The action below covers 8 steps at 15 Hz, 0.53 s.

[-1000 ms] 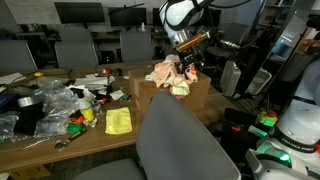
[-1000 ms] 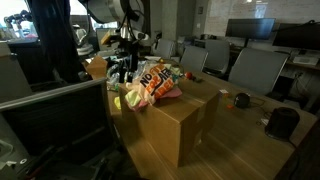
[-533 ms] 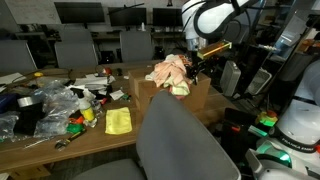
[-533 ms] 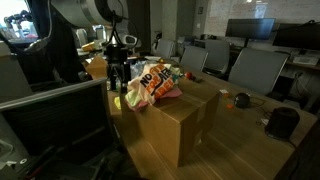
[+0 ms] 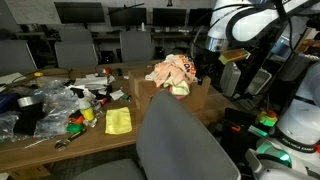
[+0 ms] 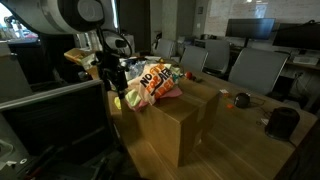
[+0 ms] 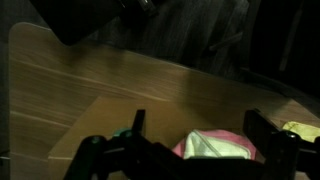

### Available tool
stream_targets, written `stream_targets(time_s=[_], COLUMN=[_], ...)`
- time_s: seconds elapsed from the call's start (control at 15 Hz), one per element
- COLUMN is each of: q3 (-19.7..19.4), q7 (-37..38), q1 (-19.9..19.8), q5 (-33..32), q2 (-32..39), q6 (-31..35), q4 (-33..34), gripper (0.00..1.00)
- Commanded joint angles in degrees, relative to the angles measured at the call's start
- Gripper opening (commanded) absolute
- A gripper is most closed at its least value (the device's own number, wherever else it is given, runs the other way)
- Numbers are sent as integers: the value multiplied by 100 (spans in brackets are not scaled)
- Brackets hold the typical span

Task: Pick the clothes on the back rest of the chair and put them on the box

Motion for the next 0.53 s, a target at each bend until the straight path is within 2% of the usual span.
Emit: stream_targets(time_s=[0.0, 0.47], q3=[19, 203], q7=[-672, -991], q1=[-74, -140], q5=[357, 352], q2=[-387, -1279], q6=[309, -104], q4=[20, 139], gripper=[100, 100])
